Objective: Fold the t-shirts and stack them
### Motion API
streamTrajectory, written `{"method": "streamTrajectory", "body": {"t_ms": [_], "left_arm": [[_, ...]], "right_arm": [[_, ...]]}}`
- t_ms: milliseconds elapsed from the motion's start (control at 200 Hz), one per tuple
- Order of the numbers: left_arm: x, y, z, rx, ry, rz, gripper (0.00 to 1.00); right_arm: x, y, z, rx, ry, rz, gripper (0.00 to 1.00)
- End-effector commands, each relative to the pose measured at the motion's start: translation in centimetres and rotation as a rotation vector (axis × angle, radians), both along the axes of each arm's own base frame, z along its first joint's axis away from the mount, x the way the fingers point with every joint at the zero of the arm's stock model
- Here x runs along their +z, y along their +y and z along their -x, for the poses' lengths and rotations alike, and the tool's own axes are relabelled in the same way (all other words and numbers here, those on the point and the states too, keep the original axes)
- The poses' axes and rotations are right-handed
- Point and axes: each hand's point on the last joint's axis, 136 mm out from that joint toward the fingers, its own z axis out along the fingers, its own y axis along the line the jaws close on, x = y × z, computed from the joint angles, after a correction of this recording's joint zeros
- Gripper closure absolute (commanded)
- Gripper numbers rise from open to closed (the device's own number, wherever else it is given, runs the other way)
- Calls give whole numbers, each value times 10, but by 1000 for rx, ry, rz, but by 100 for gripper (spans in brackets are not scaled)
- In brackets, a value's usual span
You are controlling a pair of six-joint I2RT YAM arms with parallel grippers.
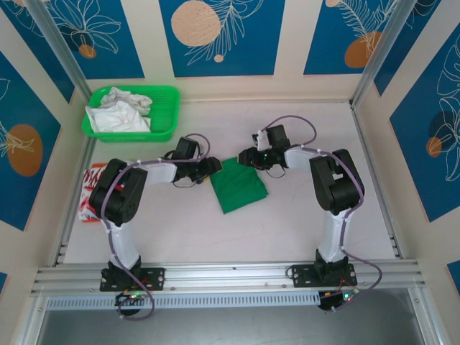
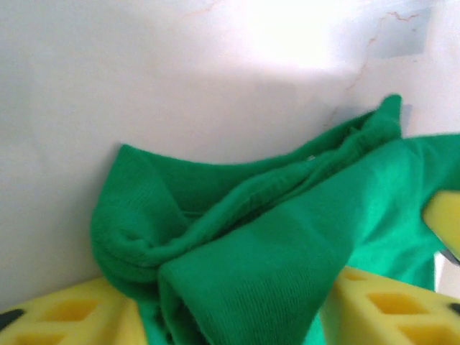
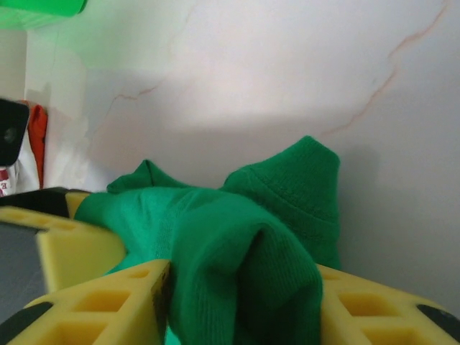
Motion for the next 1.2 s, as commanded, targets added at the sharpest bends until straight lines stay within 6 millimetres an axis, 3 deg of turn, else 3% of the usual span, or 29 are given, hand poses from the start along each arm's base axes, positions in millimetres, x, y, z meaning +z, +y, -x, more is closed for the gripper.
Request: {"method": "streamTrajectory", "body": {"t_ms": [0,125,305,495,640,840,1055,1155,1195], "left_arm": [[-13,-6,-15,-17,-64,-36,50],[-15,-6,-14,-28,-54,-44,66],[-16,-10,-19,-69,-52,-57,91],[-19,-15,-25,-132,-41,-82,95],[-20,-15,-29,-146,-38,-91,93],[-19,-16,-29,-154,-33,-90,93],[-20,-15,-27,-152,-29,-89,93],[-21,-15,-26,-151,-26,-89,93],[-21,-14,-26,-148,-25,-89,93]], "right_arm": [[30,-2,-2,-76,-52,-26,44],[39,-25,-2,-158,-109,64,28],[43,-51,11,-264,-131,119,23],[35,-60,31,-321,-86,102,23],[23,-47,46,-295,-31,83,24],[10,-22,53,-242,6,72,39],[4,-6,51,-203,26,40,39],[12,6,48,-158,14,-36,51],[16,11,47,-139,8,-65,63]]}}
